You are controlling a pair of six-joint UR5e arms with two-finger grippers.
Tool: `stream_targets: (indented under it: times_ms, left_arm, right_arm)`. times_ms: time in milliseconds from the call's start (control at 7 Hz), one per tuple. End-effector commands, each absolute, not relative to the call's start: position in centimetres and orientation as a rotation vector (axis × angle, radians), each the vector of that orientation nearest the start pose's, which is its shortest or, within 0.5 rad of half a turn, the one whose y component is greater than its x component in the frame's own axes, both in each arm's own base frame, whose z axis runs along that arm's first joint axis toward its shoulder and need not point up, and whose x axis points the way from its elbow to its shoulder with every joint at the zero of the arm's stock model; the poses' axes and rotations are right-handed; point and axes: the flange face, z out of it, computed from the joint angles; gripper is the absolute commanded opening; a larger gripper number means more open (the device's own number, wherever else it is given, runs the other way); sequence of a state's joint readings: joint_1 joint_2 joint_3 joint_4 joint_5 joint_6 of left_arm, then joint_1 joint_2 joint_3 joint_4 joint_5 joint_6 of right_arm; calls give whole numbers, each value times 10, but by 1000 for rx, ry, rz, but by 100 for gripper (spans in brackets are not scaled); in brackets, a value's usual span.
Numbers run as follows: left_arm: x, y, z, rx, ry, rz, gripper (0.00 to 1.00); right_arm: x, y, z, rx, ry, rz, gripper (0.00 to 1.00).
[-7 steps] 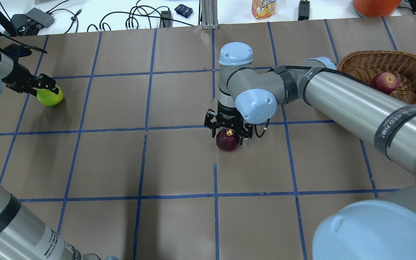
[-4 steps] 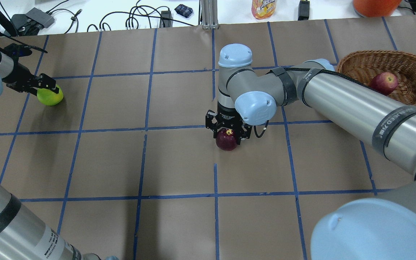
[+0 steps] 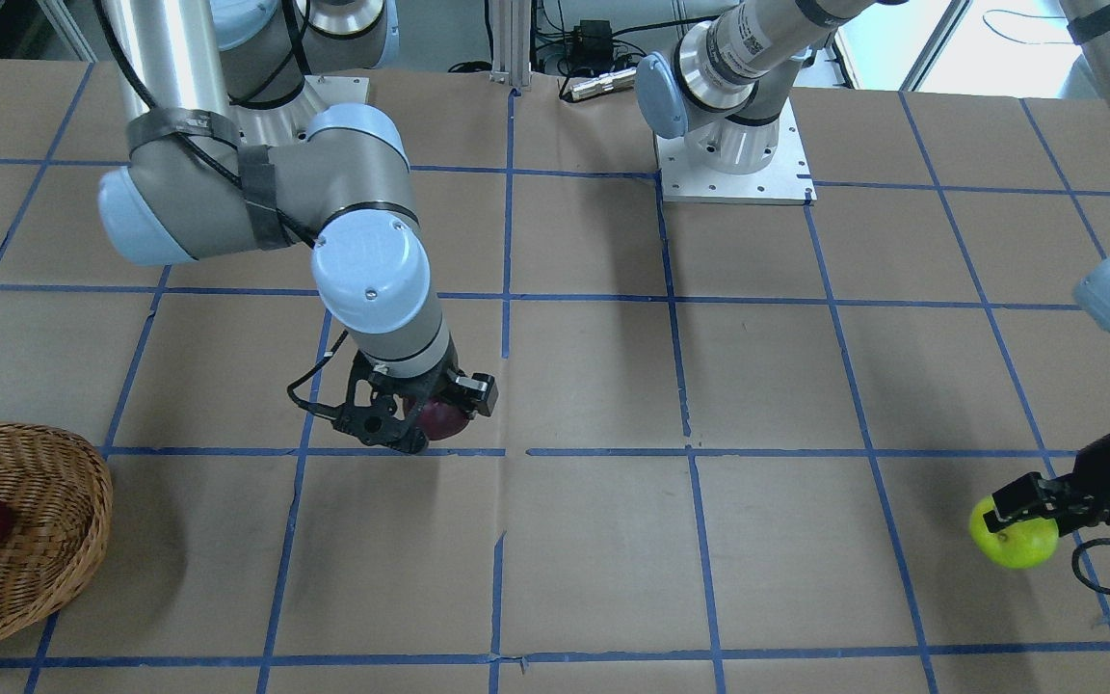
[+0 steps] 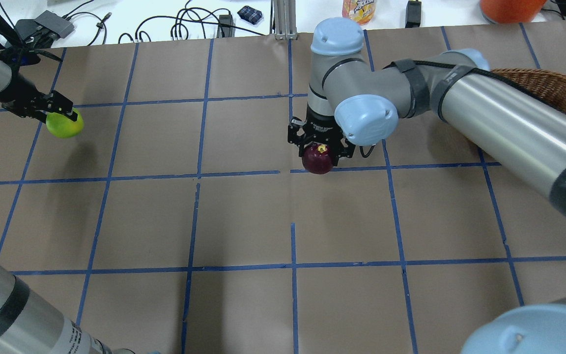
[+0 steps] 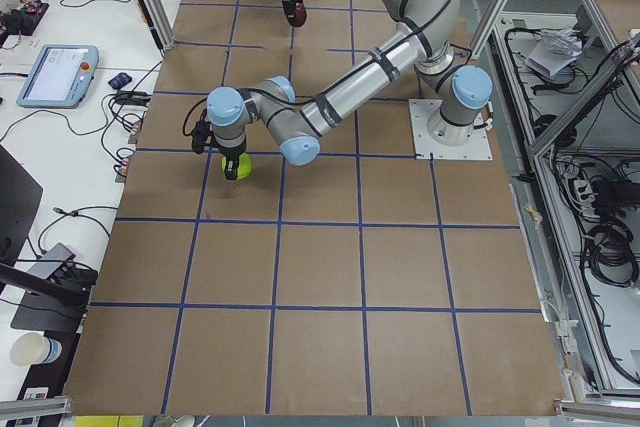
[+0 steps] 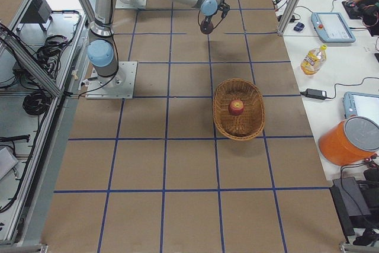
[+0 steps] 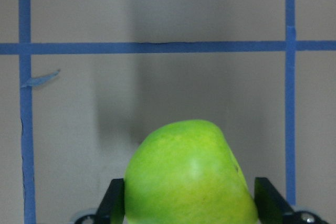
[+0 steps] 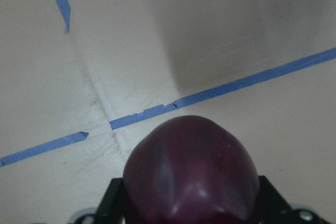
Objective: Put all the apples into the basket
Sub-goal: 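Carry dark apple to basket with right gripper while left carries green apple centerward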
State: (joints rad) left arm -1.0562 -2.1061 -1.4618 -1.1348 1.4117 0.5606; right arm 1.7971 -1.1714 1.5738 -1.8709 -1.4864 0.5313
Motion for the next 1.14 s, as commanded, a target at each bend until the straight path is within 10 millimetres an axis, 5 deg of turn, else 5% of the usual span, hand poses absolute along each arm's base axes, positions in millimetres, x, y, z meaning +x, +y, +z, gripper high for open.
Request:
stream_targets:
  times_ms: [0,143,286,571,714,857,1000]
  left_arm:
    - [84,-647,316,267,3315,26,34]
    - [11,-645,332,369,3304,39,34]
    - [-71,-640,334,270,3301,67,34]
    - [-221,-607,302,-64,3302,126,33]
    - [-298,-585,292,-98,3322,-20,33]
    - [-335,-570,272,-45,3350,-148,33]
    - [-341,-562,258,-23,3428,-200,33]
  right_arm:
    - [164,-618,349,329,3098,217,0]
    - [91,-636,368,282,3091,222,0]
    - [21,-648,378,200,3086,191,0]
    - [-115,-641,387,68,3179,189,0]
    - [-162,-637,387,-16,3197,151,0]
    - [-204,-628,389,-62,3217,132,0]
    - [-224,-636,367,-84,3234,100,0]
